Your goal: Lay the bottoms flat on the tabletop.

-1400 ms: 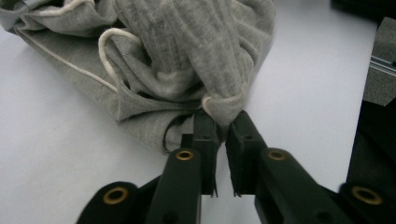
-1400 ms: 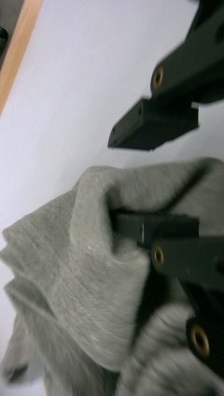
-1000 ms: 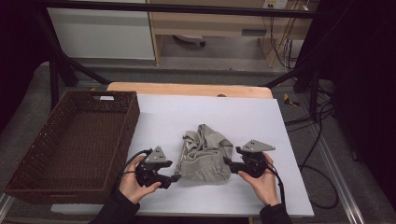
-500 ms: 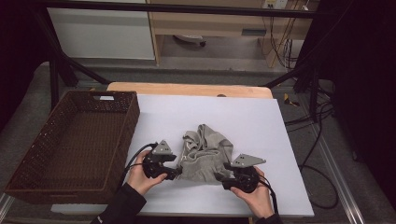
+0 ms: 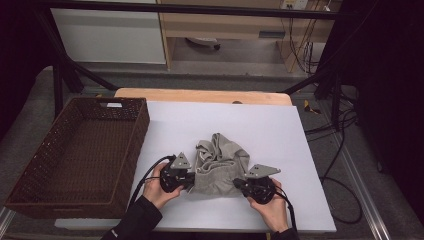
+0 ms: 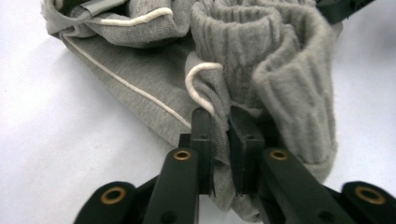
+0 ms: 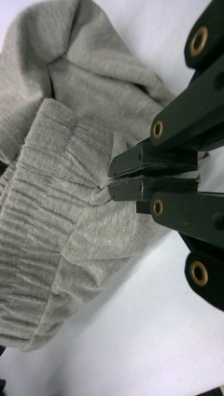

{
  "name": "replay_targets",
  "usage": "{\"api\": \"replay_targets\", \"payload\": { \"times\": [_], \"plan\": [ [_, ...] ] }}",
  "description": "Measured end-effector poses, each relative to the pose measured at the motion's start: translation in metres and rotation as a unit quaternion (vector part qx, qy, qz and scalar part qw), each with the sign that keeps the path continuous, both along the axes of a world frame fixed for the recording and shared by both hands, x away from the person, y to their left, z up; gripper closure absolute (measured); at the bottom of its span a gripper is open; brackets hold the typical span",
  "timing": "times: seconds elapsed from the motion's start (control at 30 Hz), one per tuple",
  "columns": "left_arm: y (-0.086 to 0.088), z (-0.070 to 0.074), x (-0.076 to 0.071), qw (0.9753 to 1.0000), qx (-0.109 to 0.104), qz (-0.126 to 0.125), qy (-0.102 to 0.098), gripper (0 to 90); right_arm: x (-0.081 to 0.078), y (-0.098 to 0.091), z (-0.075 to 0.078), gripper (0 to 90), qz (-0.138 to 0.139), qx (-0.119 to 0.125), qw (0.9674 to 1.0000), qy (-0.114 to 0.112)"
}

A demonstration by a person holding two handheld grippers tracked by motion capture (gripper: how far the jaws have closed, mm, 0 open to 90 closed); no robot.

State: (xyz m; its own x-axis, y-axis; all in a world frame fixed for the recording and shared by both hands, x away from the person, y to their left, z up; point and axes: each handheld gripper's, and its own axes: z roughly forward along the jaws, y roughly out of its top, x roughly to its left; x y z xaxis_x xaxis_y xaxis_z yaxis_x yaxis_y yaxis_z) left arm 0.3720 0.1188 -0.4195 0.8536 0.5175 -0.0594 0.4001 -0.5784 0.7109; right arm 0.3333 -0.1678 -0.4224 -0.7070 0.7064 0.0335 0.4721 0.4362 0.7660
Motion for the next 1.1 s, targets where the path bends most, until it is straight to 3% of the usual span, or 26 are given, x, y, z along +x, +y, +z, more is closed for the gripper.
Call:
{"api": "replay_targets", "payload": {
  "times": [0.2,0.4,0.6,0.67,0.73,0.8,0.87,0.9,0.97,1.1],
  "plan": [
    [0.007,0.013,-0.009,0.9996,-0.024,-0.003,0.012,83.6,0.003,-0.017,0.018,88.4,-0.022,0.016,0.9991,-0.032],
    [0.008,0.034,-0.026,0.9991,-0.040,-0.015,0.002,83.8,0.021,-0.022,0.028,88.4,-0.047,0.023,0.9975,-0.048],
    [0.002,0.035,-0.031,0.9995,-0.028,-0.010,-0.006,83.7,0.048,-0.005,0.016,88.1,-0.059,0.013,0.9970,-0.048],
    [0.001,0.034,-0.028,0.9996,-0.029,-0.004,0.000,83.7,0.052,0.002,0.008,87.5,-0.059,0.006,0.9976,-0.035],
    [0.000,0.034,-0.024,0.9994,-0.033,-0.003,0.008,83.7,0.050,0.006,0.003,84.1,-0.054,-0.009,0.9979,-0.034],
    [0.000,0.034,-0.022,0.9992,-0.037,0.000,0.013,83.7,0.045,0.005,0.002,76.4,-0.052,-0.003,0.9980,-0.036],
    [-0.001,0.035,-0.020,0.9991,-0.040,0.002,0.015,83.7,0.037,0.001,0.007,70.1,-0.048,0.011,0.9982,-0.035],
    [-0.002,0.036,-0.018,0.9991,-0.041,0.005,0.014,83.7,0.027,-0.003,0.012,61.5,-0.045,0.026,0.9976,-0.045],
    [-0.003,0.037,-0.016,0.9989,-0.043,0.007,0.015,83.7,0.021,-0.003,0.014,59.7,-0.040,0.035,0.9977,-0.043],
    [-0.008,0.040,-0.010,0.9989,-0.044,0.014,0.013,83.8,0.002,0.000,0.015,52.2,-0.005,0.057,0.9977,-0.038]
  ]
}}
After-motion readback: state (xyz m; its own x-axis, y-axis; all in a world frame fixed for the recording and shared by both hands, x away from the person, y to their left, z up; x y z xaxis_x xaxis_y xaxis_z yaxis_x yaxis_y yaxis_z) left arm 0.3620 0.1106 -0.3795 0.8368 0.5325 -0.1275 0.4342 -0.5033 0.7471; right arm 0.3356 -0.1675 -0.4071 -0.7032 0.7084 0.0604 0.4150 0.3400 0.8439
